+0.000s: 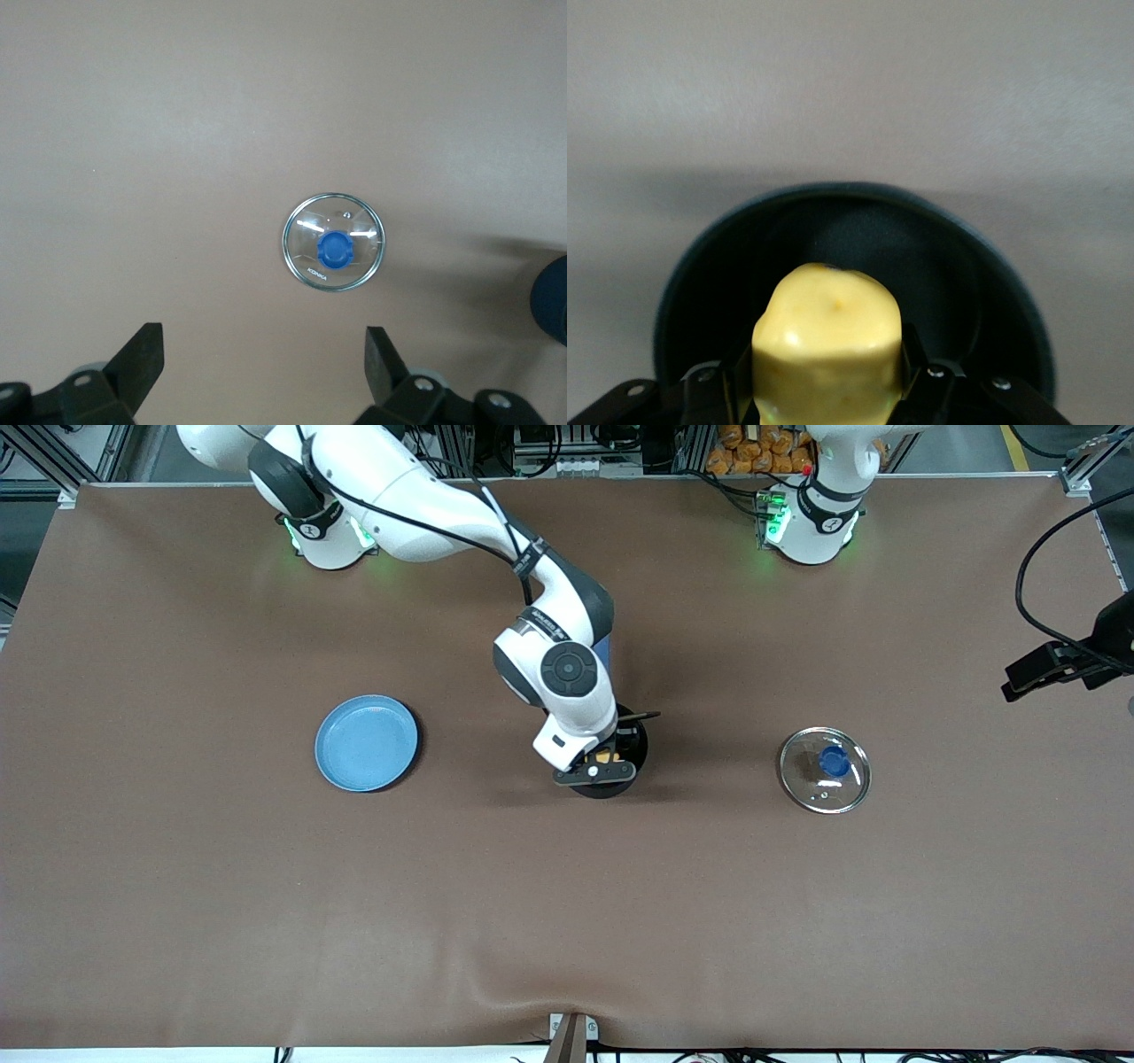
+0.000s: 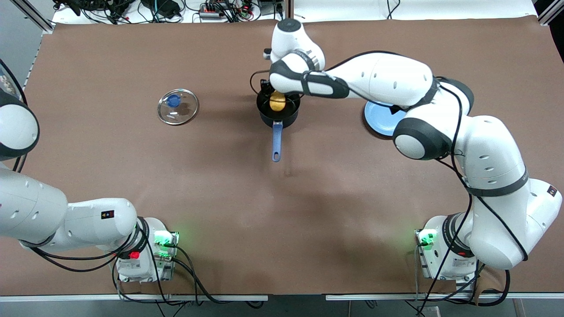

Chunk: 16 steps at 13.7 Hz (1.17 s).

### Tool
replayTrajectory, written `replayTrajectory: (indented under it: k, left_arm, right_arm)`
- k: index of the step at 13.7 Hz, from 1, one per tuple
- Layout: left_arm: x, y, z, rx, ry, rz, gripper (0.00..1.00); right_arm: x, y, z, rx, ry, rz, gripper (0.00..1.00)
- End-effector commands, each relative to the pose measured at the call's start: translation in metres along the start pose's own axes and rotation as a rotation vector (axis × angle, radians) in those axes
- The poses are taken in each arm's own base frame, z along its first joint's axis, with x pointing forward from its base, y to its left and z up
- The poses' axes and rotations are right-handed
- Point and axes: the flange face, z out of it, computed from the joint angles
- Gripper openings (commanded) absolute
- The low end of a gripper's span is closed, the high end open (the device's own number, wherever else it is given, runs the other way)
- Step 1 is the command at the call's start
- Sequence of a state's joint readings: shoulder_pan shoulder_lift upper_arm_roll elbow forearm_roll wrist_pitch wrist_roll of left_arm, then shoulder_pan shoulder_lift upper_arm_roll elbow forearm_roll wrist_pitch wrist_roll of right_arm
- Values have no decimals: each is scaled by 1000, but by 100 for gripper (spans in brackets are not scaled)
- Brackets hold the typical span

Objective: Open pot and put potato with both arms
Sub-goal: 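Carry the potato over the pot while the left gripper releases and withdraws, then lower the potato into the pot and open the right gripper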

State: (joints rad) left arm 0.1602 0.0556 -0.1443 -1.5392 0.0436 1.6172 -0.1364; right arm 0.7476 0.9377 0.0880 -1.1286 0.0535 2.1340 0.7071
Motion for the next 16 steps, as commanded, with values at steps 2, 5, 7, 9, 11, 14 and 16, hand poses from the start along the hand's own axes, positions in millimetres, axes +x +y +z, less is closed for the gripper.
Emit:
replayTrajectory:
  k: [2,5,7,9,11,14,16]
  left_arm:
    - [-3,0,-8,-39,-8,3,100]
    - [-3,1,-8,-41,-9,5,100]
    - [-3,6,-5,-44,-13,12,100]
    - [-1,6,-2,-43,-17,12,100]
    - [-2,12,-2,-46,-19,22,100]
    - [-1,12,1,-46,-24,22,100]
    - [-1,12,0,-46,-22,22,100]
  right_arm:
    - [-12,-12,16,-45,7,-14,0]
    - [-15,-7,36,-61,-7,7,0]
    - [-15,-6,48,-65,-11,11,0]
    - [-15,-7,48,-61,-7,13,0]
    - [-12,-8,41,-56,-1,32,50]
    - [-7,-8,19,-52,-5,43,100]
    - [-7,-6,6,-67,-30,46,100]
